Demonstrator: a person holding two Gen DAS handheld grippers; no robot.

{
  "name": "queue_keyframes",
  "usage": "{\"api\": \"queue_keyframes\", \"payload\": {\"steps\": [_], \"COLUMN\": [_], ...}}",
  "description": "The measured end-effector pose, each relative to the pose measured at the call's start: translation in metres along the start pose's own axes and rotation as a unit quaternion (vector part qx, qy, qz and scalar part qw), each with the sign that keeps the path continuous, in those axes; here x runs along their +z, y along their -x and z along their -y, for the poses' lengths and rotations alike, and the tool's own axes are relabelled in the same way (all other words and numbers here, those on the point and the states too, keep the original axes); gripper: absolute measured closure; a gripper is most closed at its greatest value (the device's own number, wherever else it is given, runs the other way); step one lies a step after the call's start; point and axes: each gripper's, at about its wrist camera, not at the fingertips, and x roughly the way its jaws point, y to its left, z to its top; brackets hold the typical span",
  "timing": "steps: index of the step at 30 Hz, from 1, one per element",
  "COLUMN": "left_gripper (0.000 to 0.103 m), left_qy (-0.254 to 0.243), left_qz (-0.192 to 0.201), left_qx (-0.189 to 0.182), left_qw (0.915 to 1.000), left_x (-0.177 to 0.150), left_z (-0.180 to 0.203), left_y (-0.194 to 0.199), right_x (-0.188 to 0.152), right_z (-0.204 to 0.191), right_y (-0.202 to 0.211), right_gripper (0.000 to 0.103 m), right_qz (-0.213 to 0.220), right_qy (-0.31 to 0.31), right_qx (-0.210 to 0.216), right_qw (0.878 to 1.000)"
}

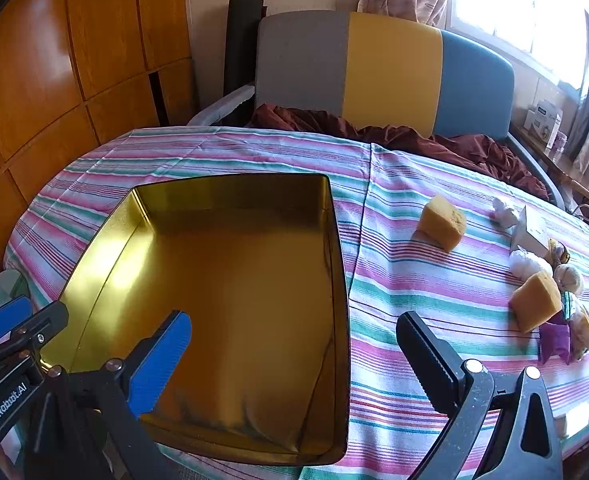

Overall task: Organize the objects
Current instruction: 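Move both tools from the gold tray toward the scattered items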

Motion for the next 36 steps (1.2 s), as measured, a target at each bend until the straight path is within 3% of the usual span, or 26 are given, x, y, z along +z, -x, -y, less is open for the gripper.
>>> {"api": "queue_keyframes", "payload": {"steps": [16,24,31,36], "left_gripper": [0.055,0.055,0.055,0.055], "left_qy": [-0.001,-0.001,-0.025,-0.078], "left_qz": [-0.008,-0.039,0.001,0.022], "left_qx": [-0.01,-0.07,-0.157,-0.201], "left_qw": [0.9999,0.9968,0.9873,0.9762], "left_x": [-0.004,-0.012,-0.025,-0.033], "left_z": [0.002,0.014,0.029,0.058], "left_y": [-0.002,-0.012,0.0,0.014], "right_x": [0.001,0.002,-0.015,-0.036], "right_z": [0.008,0.045,0.118,0.183], "right_y": [0.008,0.03,0.045,0.063], "right_gripper": [0.0,0.0,0.0,0.0], "right_qz": [0.011,0.036,0.033,0.044], "right_qy": [0.006,0.017,-0.039,-0.077], "right_qx": [-0.004,-0.025,-0.034,-0.081], "right_qw": [1.0,0.999,0.998,0.993]}}
